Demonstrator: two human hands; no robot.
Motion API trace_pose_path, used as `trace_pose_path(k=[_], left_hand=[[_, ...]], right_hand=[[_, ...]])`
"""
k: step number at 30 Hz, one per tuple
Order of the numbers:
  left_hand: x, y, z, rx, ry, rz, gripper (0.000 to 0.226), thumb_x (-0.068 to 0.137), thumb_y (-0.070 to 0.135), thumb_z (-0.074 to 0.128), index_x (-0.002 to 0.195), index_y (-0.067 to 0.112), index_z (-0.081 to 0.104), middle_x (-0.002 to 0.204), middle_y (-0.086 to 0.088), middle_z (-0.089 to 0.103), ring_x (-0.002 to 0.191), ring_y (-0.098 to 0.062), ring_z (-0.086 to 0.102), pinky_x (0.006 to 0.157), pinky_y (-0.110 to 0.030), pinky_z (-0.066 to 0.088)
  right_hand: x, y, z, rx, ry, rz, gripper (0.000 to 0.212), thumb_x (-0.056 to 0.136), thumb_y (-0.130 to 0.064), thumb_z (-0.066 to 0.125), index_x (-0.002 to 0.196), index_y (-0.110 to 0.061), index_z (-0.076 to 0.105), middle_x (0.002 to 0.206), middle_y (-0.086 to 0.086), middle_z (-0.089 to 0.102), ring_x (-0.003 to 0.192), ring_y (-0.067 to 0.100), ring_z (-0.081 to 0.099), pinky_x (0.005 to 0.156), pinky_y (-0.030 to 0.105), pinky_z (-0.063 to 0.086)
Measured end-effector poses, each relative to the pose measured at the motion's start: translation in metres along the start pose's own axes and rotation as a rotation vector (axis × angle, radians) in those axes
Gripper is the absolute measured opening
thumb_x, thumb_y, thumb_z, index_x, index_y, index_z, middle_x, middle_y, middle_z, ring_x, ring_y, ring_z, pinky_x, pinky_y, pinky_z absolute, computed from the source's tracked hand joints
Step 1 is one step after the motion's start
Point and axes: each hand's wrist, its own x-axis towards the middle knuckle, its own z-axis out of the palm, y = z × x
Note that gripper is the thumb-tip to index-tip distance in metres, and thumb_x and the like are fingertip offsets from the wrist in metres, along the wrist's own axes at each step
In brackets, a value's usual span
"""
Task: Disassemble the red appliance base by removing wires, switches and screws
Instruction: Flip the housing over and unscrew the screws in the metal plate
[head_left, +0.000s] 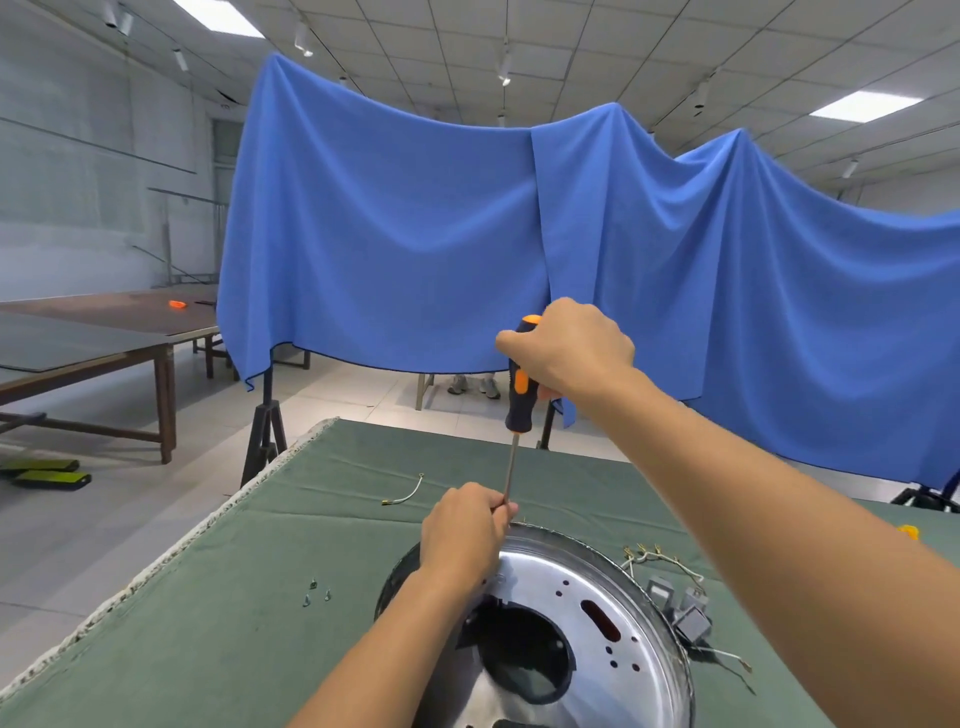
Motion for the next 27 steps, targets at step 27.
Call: trace_pose_path(k=[27], left_hand=[[-0.003,-0.019,0.012,0.443,-0.233,0.074,0.056,0.080,0.056,0.056,0.130,0.034,0.042,0.123,-0.001,0.052,0.117,-0.024,0.046,0.090,-0.036,0.034]], right_hand=[[0.029,-0.016,-0.048,-0.397,-0.673,0.015,0.044,0.090,-0.050,0.060,0.107,-0.009,0.062,0.078,0.009,0.070,0.060,0.023,0.068,0.059,0.033,0.054]])
